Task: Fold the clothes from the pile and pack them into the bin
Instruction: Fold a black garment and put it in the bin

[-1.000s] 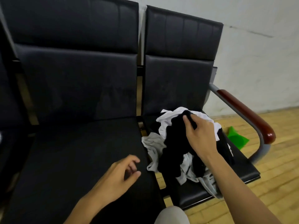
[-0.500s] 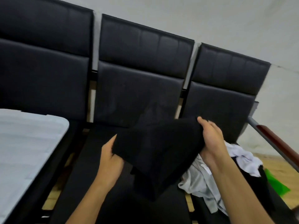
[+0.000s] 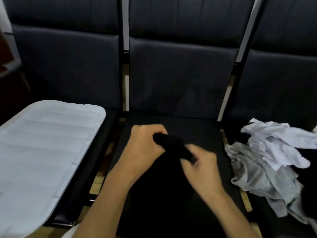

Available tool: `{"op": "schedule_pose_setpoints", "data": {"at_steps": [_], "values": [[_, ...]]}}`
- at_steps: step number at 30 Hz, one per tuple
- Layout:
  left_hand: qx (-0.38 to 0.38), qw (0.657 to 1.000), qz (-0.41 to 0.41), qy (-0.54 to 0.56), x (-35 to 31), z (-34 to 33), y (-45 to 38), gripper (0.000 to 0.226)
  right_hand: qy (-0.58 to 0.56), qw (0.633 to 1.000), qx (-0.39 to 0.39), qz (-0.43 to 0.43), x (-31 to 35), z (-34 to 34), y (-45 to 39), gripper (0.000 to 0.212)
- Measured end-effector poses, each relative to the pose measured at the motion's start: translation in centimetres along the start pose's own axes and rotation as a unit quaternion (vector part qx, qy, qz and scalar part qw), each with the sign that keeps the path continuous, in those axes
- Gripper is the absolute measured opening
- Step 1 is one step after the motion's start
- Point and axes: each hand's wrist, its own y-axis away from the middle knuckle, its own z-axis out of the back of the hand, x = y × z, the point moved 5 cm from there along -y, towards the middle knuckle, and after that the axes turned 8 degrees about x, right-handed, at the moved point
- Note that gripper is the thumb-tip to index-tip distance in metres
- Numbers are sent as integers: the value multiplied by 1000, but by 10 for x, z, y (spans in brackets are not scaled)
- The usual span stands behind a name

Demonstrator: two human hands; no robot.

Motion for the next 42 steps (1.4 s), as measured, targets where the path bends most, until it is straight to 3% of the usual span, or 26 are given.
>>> {"op": "schedule_pose_setpoints", "data": {"at_steps": [3, 6, 8, 11, 14, 16, 19, 22, 25, 29, 32, 35, 37, 39, 41, 42], "values": [[-49, 993, 23, -101, 14, 17, 4, 18, 198, 980, -17, 1, -15, 27, -2, 33], [-137, 986, 28, -92, 12, 32, 11, 22, 225, 973, -36, -39, -26, 51, -4, 28], [-181, 982, -3, -56, 4, 37, 14, 22, 186, 981, -30, -53, -32, 54, -6, 28], [-224, 974, -30, -11, -6, 39, 17, 21, -22, 996, -17, -81, -36, 57, -8, 35], [-203, 977, -8, 66, -4, 36, 15, 27, -131, 987, -32, -90, -30, 66, -5, 33], [-177, 981, 11, 79, -1, 33, 14, 32, -90, 992, -58, -72, -30, 75, -1, 44], [-123, 990, 15, 68, -5, 20, 15, 47, 58, 994, -69, -56, -33, 81, 1, 52], [-88, 995, 49, 13, 5, 11, 13, 48, -9, 998, -49, -35, -28, 74, 1, 49], [-191, 977, 62, -63, 20, 31, 11, 46, -138, 990, 12, -38, -20, 71, 0, 43], [-329, 943, 19, -39, 22, 64, 18, 42, -124, 958, 239, -95, -26, 63, 10, 28], [-396, 918, -19, 17, 22, 81, 23, 41, 24, 917, 365, -161, -46, 52, 25, 7], [-477, 878, 9, 39, 76, 130, 35, 37, 204, 846, 435, -232, -75, 51, 36, 23], [-457, 887, 62, -7, 112, 160, 42, 33, 182, 847, 438, -240, -86, 54, 36, 29], [-387, 912, 102, -90, 104, 164, 41, 36, 175, 857, 417, -245, -89, 64, 36, 37], [-301, 931, 111, -172, 94, 150, 37, 35, 187, 884, 352, -246, -94, 79, 29, 31], [-263, 939, 110, -193, 79, 136, 38, 33, 203, 908, 283, -234, -94, 88, 20, 27]]}}
